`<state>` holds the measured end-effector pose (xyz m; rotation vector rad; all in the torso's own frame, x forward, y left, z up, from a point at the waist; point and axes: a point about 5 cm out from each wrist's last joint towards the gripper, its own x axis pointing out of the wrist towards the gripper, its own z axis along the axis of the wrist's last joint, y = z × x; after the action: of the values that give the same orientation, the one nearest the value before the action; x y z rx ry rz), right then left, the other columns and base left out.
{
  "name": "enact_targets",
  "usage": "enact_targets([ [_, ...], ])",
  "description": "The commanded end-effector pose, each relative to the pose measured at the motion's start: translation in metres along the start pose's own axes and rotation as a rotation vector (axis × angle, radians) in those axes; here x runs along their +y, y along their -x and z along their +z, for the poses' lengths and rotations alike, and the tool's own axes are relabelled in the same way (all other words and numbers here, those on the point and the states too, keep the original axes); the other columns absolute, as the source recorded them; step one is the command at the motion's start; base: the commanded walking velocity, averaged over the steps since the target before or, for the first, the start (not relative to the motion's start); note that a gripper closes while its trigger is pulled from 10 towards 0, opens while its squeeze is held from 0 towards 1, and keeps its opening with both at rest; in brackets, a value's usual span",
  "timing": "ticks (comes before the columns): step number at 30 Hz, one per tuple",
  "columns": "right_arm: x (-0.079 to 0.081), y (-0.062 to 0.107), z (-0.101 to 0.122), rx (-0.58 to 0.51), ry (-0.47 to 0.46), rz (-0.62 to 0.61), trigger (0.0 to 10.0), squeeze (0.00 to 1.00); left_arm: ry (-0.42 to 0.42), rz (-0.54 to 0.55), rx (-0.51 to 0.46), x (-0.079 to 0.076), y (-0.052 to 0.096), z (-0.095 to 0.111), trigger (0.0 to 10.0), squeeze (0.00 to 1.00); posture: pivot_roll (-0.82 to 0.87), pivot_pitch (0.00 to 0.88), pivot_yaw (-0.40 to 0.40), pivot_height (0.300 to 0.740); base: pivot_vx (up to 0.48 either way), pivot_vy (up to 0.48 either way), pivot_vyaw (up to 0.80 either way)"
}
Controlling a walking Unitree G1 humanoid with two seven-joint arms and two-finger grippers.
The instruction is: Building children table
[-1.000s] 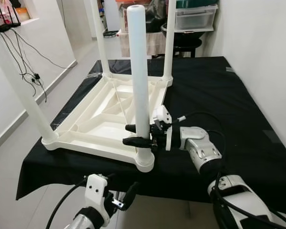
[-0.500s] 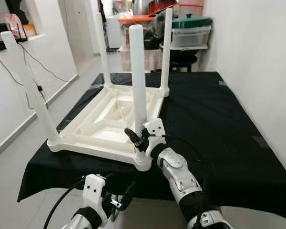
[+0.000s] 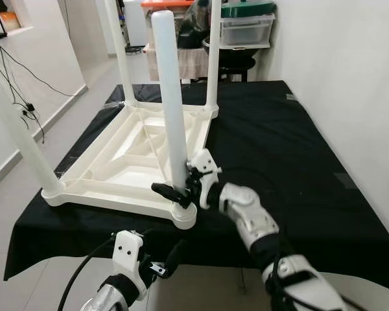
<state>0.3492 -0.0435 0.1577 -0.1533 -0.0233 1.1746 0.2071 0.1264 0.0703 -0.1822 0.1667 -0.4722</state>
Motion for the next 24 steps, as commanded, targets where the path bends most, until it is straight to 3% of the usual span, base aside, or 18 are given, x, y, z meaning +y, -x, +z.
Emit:
enact_targets([
  [1,0.003,-0.002,-0.002,0.038,0.01,0.137,10.0,0.0,-0.01,0.018,0.018,0.003,0.002,-0.004,10.0,0.0,0.04,0.0,0.003,0.74,0.0,0.0,0.0],
  [9,-0.011,0.002,0.007,0.068,-0.041,0.204,10.0,0.0,-0.017,0.021,0.02,0.003,0.003,-0.005,10.0,0.0,0.06,0.0,0.005,0.74,0.0,0.0,0.0],
  [10,-0.014,0.004,0.007,0.064,-0.075,0.205,3.3,0.0,-0.018,0.017,0.022,0.003,0.003,-0.005,10.0,0.0,0.06,0.0,0.01,0.74,0.0,0.0,0.0],
  [11,-0.014,0.004,0.007,0.064,-0.075,0.205,3.3,0.0,-0.018,0.017,0.022,0.003,0.003,-0.005,10.0,0.0,0.06,0.0,0.01,0.74,0.0,0.0,0.0],
  [12,-0.017,0.006,0.006,0.062,-0.104,0.191,0.0,0.0,-0.018,0.014,0.024,0.002,0.004,-0.006,10.0,0.0,0.06,0.0,0.011,0.74,0.0,0.0,0.0],
  [22,-0.024,0.026,-0.006,0.018,-0.152,0.143,0.0,0.0,-0.02,0.0,0.025,-0.002,0.005,-0.006,10.0,0.0,0.06,0.0,0.01,0.74,0.0,0.0,0.0],
  [24,-0.019,0.037,-0.025,0.022,-0.182,0.066,0.0,0.0,-0.054,-0.004,0.021,-0.005,0.008,-0.006,10.0,0.0,0.06,0.0,0.001,0.74,0.0,0.0,0.0],
])
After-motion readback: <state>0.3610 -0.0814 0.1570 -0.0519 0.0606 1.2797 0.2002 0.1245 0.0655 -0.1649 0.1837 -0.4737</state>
